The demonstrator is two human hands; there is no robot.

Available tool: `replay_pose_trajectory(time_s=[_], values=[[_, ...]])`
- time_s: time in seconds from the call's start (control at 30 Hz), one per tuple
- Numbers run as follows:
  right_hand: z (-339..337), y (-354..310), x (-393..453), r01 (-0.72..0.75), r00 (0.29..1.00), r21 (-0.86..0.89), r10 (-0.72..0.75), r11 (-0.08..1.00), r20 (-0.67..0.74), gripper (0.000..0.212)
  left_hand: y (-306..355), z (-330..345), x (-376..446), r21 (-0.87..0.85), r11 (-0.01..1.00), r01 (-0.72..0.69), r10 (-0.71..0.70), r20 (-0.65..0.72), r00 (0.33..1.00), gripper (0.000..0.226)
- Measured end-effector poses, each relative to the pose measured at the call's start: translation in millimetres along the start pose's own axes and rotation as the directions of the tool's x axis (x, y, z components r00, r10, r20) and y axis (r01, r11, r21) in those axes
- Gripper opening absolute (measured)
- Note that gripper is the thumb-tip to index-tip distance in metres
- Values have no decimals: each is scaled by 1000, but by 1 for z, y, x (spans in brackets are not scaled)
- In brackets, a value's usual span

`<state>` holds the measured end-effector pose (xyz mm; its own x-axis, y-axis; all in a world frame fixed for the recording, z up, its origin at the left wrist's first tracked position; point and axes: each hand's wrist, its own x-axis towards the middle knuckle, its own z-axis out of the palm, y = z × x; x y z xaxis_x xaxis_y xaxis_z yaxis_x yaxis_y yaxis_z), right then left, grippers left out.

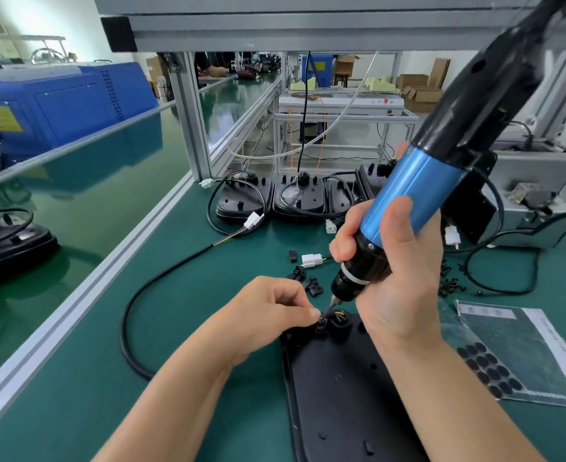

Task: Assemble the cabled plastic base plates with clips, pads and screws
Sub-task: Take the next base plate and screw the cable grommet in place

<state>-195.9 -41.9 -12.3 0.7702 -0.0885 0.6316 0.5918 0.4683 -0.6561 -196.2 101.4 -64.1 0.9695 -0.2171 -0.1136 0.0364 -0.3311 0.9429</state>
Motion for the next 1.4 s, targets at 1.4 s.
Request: replay_pose_trajectory(time_s=[1.4], values=[[-2, 21, 22, -335, 826, 11, 288, 942, 485, 61, 1, 4, -2, -135, 991, 18, -13, 32, 999, 18]])
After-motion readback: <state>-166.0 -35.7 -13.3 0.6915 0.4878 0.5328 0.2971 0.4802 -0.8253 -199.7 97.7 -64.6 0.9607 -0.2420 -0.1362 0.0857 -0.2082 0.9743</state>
